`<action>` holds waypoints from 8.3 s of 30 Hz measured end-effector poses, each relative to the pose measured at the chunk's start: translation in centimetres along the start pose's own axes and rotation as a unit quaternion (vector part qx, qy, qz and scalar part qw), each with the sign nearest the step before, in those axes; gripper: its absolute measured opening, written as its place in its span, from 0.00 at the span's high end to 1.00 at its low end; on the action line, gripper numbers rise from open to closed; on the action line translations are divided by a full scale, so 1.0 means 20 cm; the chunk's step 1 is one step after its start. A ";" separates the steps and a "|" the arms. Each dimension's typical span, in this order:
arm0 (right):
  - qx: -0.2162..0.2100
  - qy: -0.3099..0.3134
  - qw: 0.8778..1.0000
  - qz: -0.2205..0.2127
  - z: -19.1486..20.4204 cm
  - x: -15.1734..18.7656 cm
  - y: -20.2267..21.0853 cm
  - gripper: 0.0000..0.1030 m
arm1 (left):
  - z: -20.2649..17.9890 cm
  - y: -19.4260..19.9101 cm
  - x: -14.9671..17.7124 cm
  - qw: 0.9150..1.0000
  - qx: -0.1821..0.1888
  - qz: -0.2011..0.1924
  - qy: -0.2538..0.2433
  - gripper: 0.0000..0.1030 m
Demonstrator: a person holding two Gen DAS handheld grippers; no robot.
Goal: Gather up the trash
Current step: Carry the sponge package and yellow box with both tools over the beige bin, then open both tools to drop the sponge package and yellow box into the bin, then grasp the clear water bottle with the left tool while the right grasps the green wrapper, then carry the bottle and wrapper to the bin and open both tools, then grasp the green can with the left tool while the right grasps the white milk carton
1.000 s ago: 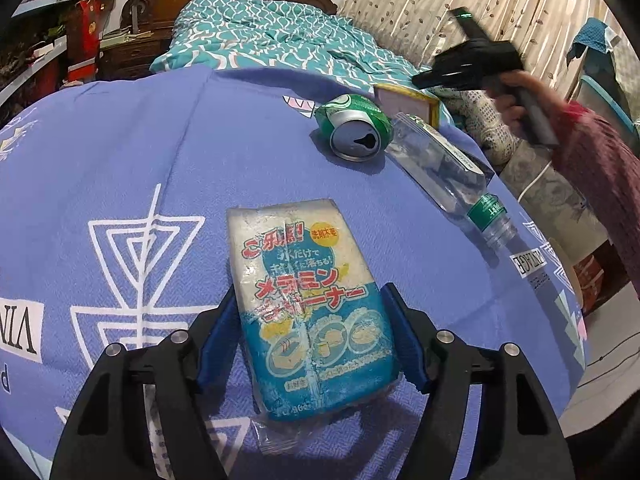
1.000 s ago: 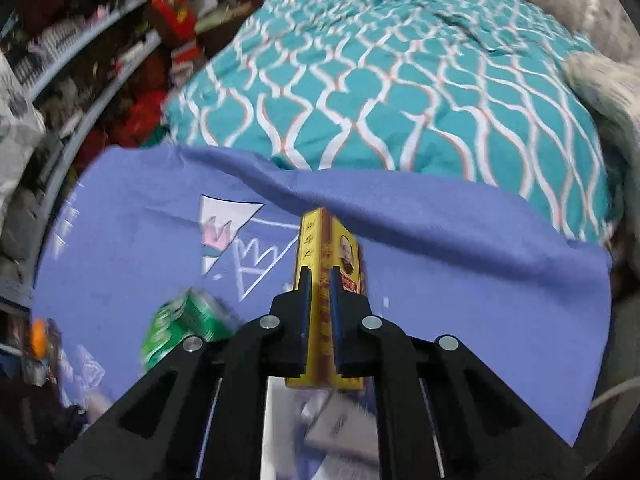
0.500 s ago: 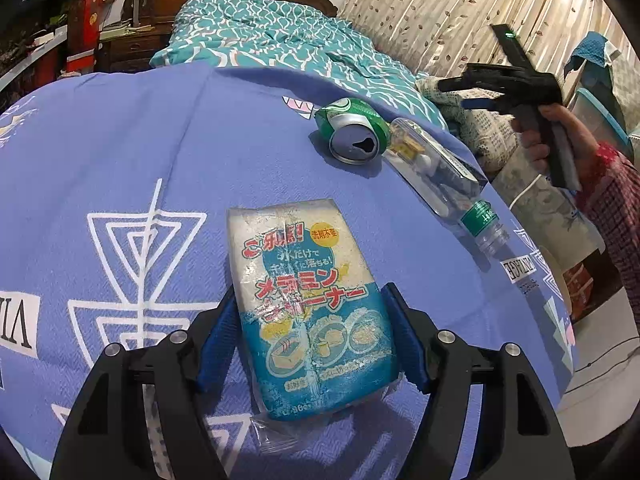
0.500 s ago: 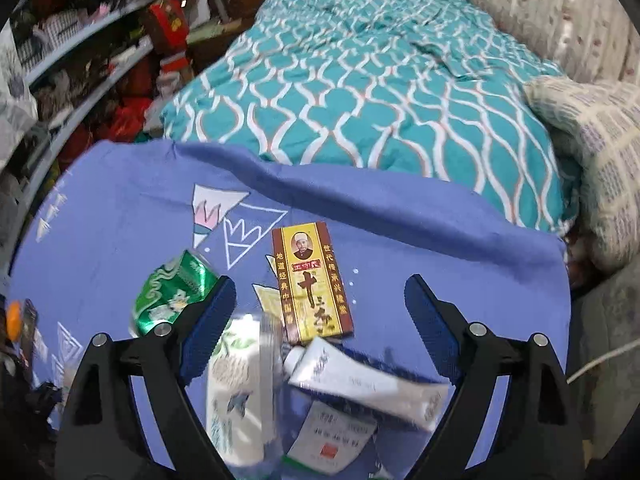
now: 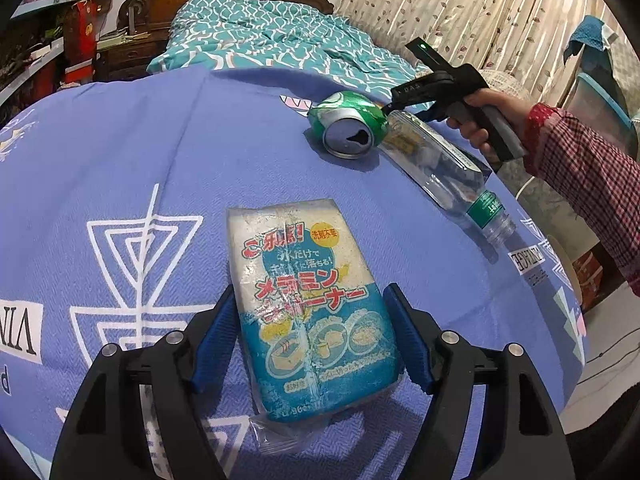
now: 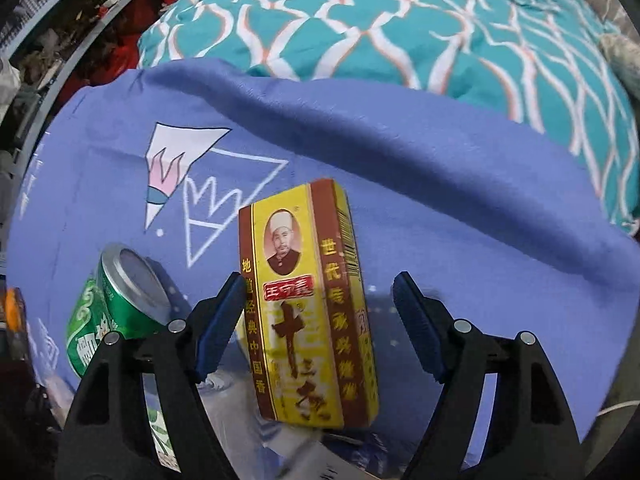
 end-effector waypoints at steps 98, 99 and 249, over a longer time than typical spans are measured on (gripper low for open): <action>-0.047 -0.208 0.952 -0.221 -0.16 0.85 0.21 0.58 | -0.66 -0.07 -0.10 0.982 0.174 0.067 0.024 0.33; -0.026 -0.193 0.955 -0.225 -0.14 0.84 0.21 0.60 | -0.65 -0.07 -0.10 0.982 0.174 0.067 0.026 0.33; -0.060 -0.308 0.902 -0.296 -0.70 0.59 0.56 0.45 | -0.17 -0.63 -0.68 0.998 -0.016 0.052 -0.006 0.15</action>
Point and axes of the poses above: each gripper's, at about its wrist camera, not at the fingertips, and y roughly against the way its jaws point, z to its left, x to its underside, the point moved 10 cm from there along -y, roughly the way its jaws point, and after that the axes turned 7 degrees about -z, right-handed, at the moved point
